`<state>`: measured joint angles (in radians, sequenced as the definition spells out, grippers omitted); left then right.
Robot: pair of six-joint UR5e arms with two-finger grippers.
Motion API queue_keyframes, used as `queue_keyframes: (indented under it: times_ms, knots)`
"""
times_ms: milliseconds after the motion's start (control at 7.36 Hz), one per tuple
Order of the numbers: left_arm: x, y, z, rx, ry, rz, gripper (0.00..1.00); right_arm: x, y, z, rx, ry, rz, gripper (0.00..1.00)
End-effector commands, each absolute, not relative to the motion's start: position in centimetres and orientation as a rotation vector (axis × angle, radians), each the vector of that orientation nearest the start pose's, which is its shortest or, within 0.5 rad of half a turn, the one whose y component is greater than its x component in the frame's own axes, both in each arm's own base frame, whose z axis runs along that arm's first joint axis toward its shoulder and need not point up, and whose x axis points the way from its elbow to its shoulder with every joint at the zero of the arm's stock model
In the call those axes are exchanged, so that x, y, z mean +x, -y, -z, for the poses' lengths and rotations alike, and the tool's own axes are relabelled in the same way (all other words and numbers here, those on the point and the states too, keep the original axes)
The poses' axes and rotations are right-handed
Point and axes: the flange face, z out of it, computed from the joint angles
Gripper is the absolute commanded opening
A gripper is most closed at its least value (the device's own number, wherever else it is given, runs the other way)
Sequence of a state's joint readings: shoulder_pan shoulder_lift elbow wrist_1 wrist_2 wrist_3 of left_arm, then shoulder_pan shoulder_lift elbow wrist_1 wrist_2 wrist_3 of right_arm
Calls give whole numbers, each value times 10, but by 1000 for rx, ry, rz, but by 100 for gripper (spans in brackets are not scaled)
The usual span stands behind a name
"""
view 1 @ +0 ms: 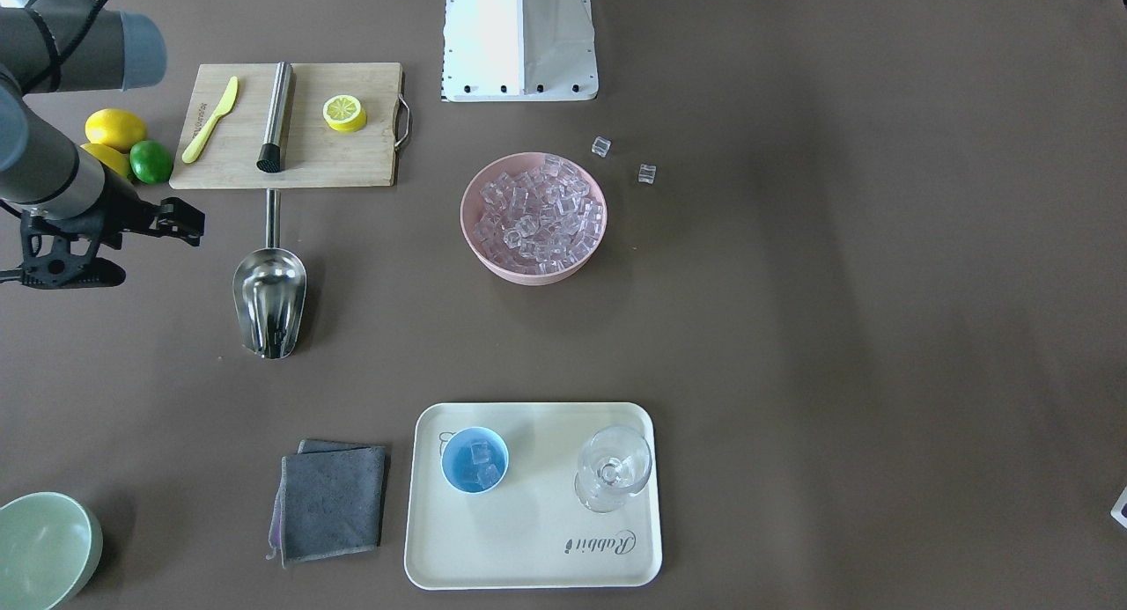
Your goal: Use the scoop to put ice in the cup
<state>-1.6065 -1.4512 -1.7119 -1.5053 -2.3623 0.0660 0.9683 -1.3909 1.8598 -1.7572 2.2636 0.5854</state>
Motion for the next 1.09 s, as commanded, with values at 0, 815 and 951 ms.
queue_keyframes:
  times_ms: [0, 815, 951]
  knots:
    - [-78, 435, -650, -2, -793, -11, 98, -124, 483, -534, -120, 665, 118, 100]
    - [-75, 436, -652, -7, -793, -16, 98, 76, 443, -663, -98, 683, 52, 100]
    - [-75, 436, -651, -6, -793, -17, 98, 76, 443, -663, -98, 684, 52, 100]
